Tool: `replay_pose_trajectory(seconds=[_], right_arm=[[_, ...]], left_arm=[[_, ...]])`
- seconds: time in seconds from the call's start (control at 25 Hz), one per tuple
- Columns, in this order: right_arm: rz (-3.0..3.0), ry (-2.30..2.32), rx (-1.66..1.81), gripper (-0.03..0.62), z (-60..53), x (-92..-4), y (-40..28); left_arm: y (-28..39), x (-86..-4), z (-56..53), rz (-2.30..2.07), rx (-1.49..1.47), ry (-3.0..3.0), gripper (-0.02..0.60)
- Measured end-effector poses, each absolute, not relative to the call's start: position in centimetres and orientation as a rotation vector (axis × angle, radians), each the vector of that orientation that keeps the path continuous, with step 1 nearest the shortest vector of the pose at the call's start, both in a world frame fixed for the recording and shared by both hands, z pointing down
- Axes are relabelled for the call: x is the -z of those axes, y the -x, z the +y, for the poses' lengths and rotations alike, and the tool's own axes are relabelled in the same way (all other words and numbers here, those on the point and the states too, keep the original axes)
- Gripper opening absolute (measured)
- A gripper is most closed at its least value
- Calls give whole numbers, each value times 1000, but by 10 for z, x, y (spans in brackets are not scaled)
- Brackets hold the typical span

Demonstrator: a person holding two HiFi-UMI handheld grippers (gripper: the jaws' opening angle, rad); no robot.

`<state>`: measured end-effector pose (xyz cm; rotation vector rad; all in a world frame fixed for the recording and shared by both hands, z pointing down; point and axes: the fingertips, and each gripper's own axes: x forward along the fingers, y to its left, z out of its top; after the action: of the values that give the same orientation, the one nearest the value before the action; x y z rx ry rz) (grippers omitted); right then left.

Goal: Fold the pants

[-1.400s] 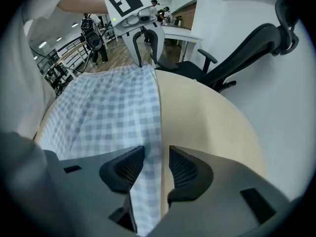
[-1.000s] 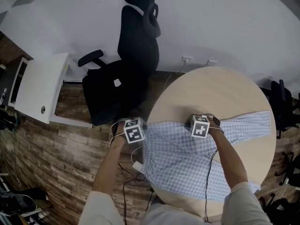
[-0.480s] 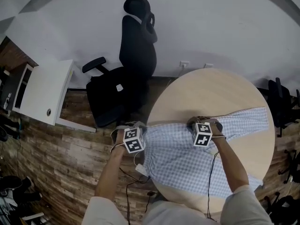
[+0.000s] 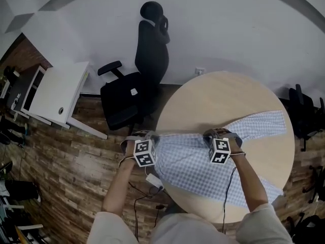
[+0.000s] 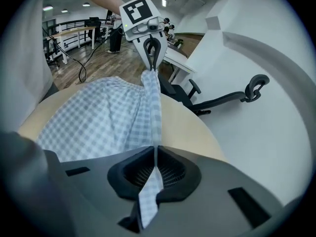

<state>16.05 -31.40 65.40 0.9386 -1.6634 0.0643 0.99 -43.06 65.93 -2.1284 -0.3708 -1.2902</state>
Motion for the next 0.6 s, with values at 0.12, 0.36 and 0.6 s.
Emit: replay_pose_trajectory(seconds=[0.12, 0.36, 0.6], right_arm=[[-1667, -933, -35, 41, -284, -652, -143], [-1657, -909, 0, 41, -230, -652, -110], [-1632, -869, 59, 41, -190, -658, -72]], left_arm=[[7, -658, -402, -360, 1295, 2108, 41], [38, -664, -357, -356, 1311, 2029, 41], [69, -674, -327, -348, 1354, 1982, 41]])
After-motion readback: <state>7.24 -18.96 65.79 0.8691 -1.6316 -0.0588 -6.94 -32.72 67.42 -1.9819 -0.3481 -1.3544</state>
